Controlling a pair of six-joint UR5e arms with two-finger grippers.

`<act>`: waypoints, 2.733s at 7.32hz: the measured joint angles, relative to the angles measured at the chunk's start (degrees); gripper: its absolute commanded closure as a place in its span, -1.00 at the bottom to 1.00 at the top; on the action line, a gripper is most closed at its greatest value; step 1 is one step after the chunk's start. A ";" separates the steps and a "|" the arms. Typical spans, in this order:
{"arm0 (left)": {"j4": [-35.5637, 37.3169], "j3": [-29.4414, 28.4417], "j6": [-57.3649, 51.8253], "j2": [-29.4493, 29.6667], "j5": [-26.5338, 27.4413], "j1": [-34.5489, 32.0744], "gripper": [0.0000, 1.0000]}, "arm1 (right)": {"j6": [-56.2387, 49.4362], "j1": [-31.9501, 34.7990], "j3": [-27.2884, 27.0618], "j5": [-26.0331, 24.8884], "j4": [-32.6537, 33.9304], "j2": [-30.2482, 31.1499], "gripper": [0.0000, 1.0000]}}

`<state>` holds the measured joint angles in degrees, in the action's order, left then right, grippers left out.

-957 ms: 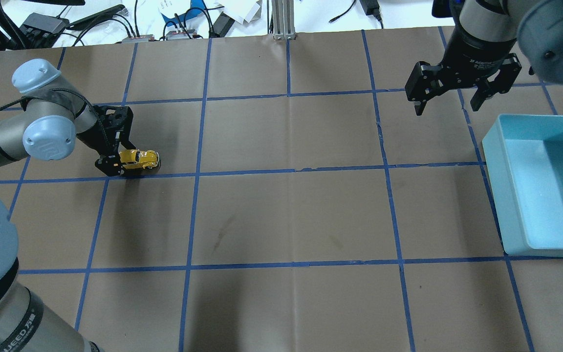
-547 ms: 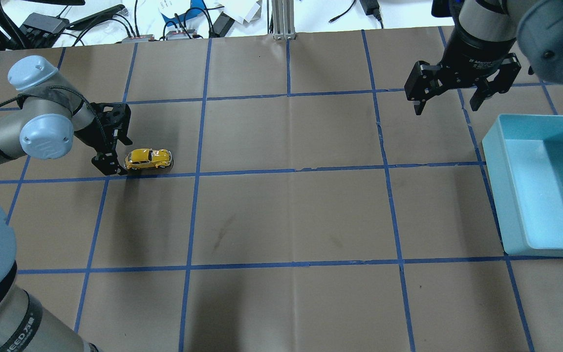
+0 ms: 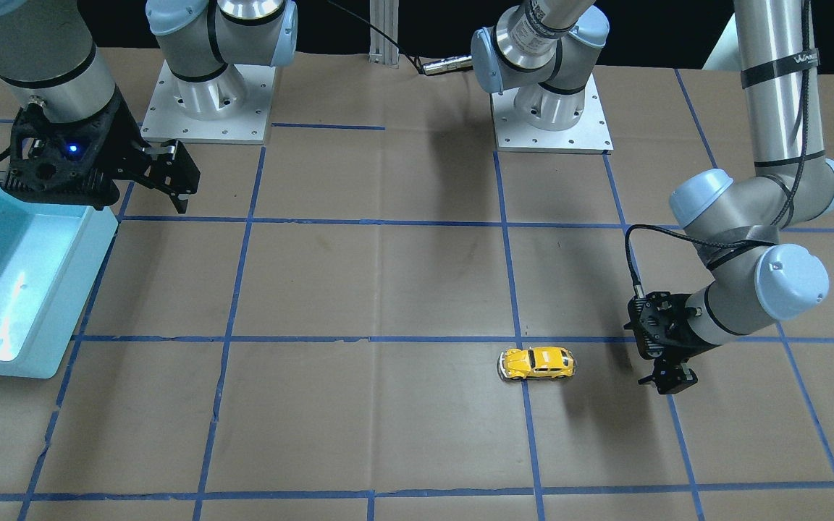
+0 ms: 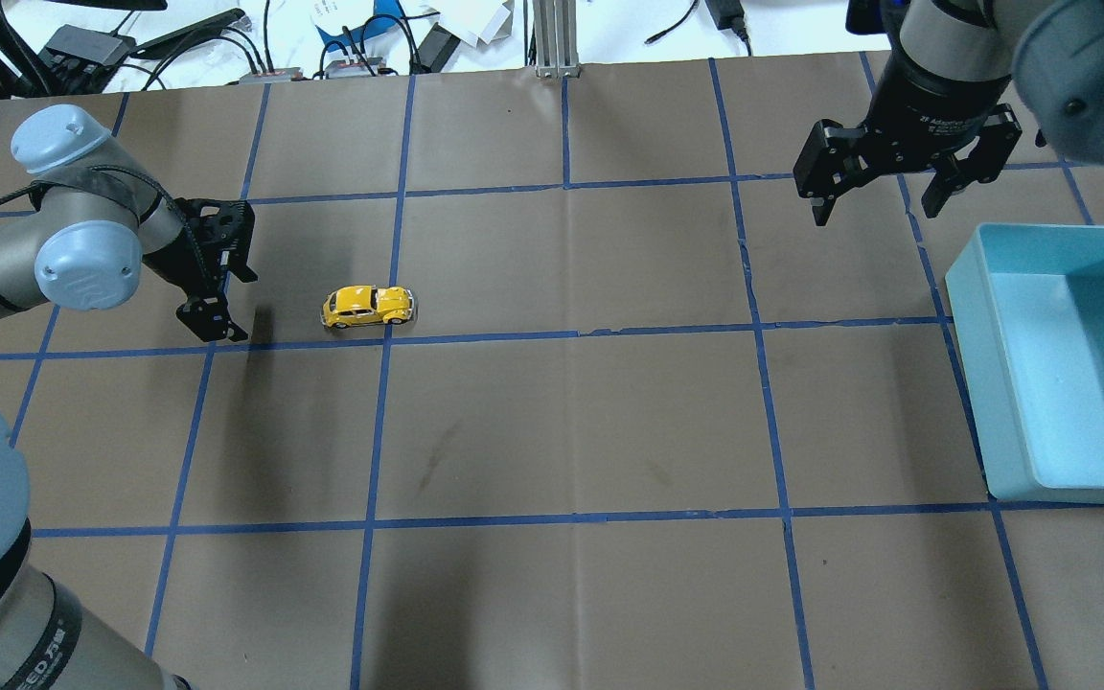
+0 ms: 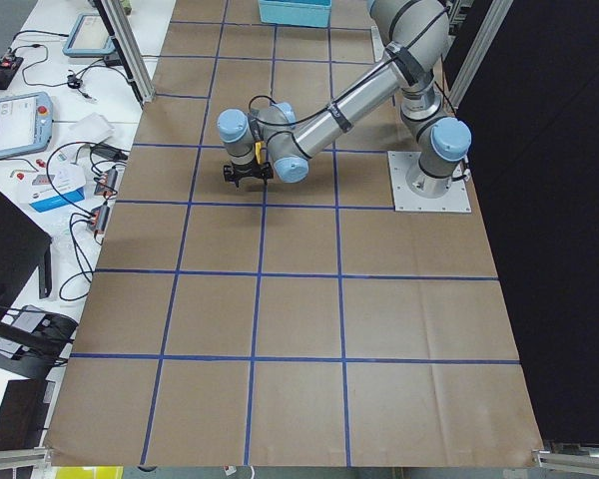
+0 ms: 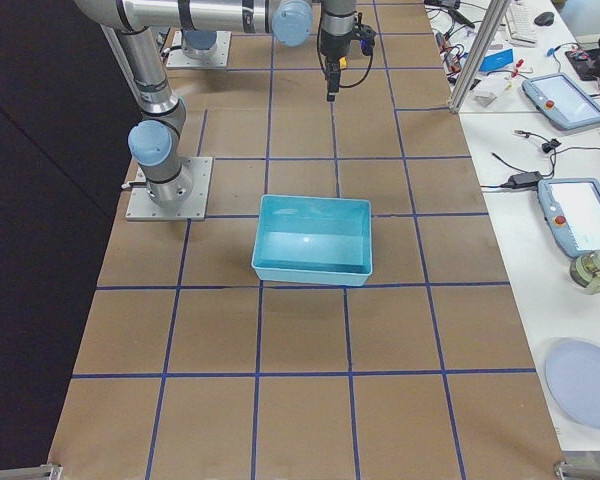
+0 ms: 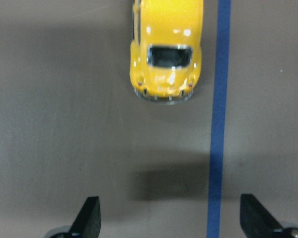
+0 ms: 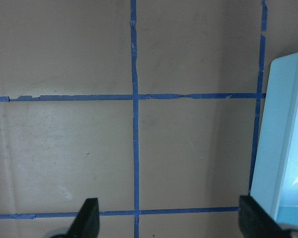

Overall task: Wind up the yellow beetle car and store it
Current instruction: 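Open the left gripper to release the car, then raise the left gripper away from the car as it rolls off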

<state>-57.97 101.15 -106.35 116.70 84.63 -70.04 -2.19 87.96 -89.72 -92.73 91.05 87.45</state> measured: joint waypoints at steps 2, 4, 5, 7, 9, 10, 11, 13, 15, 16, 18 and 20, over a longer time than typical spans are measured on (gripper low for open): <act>-0.03 0.00 0.00 -0.41 0.01 -0.01 -1.00 | 0.00 0.01 0.01 0.01 0.00 0.03 -1.00; 0.02 -0.06 0.00 -0.48 0.01 -0.01 -1.00 | 0.00 0.02 0.01 0.01 0.00 0.01 -1.00; 0.04 -0.16 0.00 -0.50 0.03 -0.02 -1.00 | 0.00 0.02 0.02 0.01 0.00 0.00 -1.00; 0.05 -0.24 0.00 -0.51 0.21 -0.01 -1.00 | 0.00 0.02 0.00 0.01 0.00 0.00 -1.00; 0.02 -0.25 0.12 -0.51 0.32 -0.01 -1.00 | -0.06 0.02 -0.01 -0.04 0.00 0.00 -1.00; 0.05 -0.25 0.42 -0.54 0.54 -0.04 -1.00 | -0.08 0.02 -0.01 -0.05 0.00 0.00 -1.00; 0.13 -0.21 0.80 -0.62 1.17 -0.10 -1.00 | -0.09 0.02 -0.01 -0.02 0.00 0.00 -1.00; 0.27 -0.14 1.10 -0.76 2.15 -0.20 -1.00 | -0.09 0.02 -0.01 -0.05 0.00 0.00 -1.00; 0.31 -0.22 2.32 -0.93 2.35 -0.36 -1.00 | -0.09 0.02 -0.01 -0.07 0.00 0.00 -1.00; 0.32 -0.16 3.07 -1.21 2.37 -0.46 -1.00 | -0.09 0.02 -0.01 -0.08 0.00 0.00 -1.00; 0.10 0.10 5.96 -2.48 2.37 -0.83 -1.00 | -0.07 0.02 0.00 -0.02 0.00 0.00 -1.00; -0.71 -0.21 15.57 -5.73 2.15 -2.34 -1.00 | 0.12 0.02 0.06 0.01 0.00 0.00 -1.00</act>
<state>-58.68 100.94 -90.78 110.97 86.78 -72.37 -2.07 87.98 -89.66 -92.73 91.06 87.45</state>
